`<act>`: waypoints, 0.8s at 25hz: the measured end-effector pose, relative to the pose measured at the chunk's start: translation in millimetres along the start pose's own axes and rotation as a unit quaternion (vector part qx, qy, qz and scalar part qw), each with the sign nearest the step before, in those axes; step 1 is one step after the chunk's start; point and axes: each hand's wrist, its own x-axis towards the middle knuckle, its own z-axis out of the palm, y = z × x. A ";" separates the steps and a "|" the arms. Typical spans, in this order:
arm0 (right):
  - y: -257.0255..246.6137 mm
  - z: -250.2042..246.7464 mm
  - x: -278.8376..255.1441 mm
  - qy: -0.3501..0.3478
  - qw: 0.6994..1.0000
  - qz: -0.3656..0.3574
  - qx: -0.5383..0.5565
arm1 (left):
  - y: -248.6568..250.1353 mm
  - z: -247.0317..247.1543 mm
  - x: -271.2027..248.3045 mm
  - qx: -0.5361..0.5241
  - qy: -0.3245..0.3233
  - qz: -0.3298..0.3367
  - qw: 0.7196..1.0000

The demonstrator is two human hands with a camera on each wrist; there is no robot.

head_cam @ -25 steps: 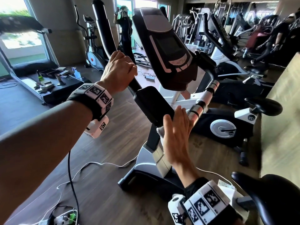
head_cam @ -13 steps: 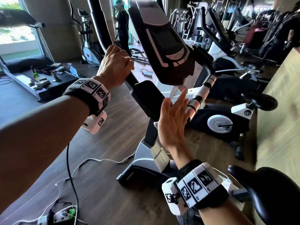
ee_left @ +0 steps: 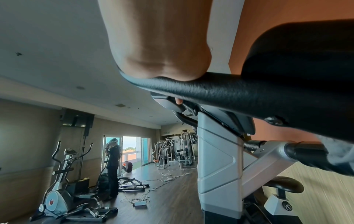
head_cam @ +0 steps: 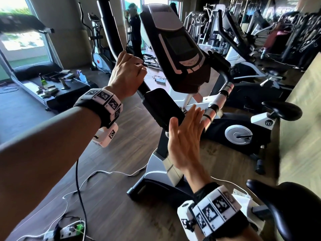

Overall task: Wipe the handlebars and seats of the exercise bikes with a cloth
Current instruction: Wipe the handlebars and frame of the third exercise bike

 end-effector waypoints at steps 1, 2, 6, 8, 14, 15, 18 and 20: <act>0.7 0.8 -1.9 -0.005 1.000 0.001 -0.001 | -0.3 0.4 -0.8 -0.006 -0.001 -0.001 1.000; 4.4 0.6 2.3 -0.009 1.000 0.005 -0.022 | 0.1 0.8 -1.1 -0.008 -0.001 0.001 1.000; 9.0 -3.8 20.5 -0.004 0.997 0.023 -0.068 | 2.3 -0.8 -1.9 -0.008 -0.005 -0.008 1.000; 7.5 1.1 3.4 -0.001 1.000 -0.010 -0.029 | 3.6 -0.7 -2.5 -0.015 -0.003 -0.011 1.000; 17.7 -3.5 3.8 0.007 0.997 -0.077 -0.028 | 6.7 -3.3 -4.0 -0.022 0.002 -0.009 1.000; 18.1 -2.2 3.3 0.011 0.996 -0.081 -0.025 | 6.9 -4.2 -4.9 -0.025 0.001 -0.012 1.000; 28.2 -0.3 -3.6 0.024 0.992 -0.117 -0.032 | 8.3 -4.7 -5.2 -0.035 0.000 -0.011 0.999; 42.9 -4.5 -4.8 0.036 0.984 -0.175 -0.025 | 7.9 -4.8 -4.6 -0.038 -0.003 -0.012 0.999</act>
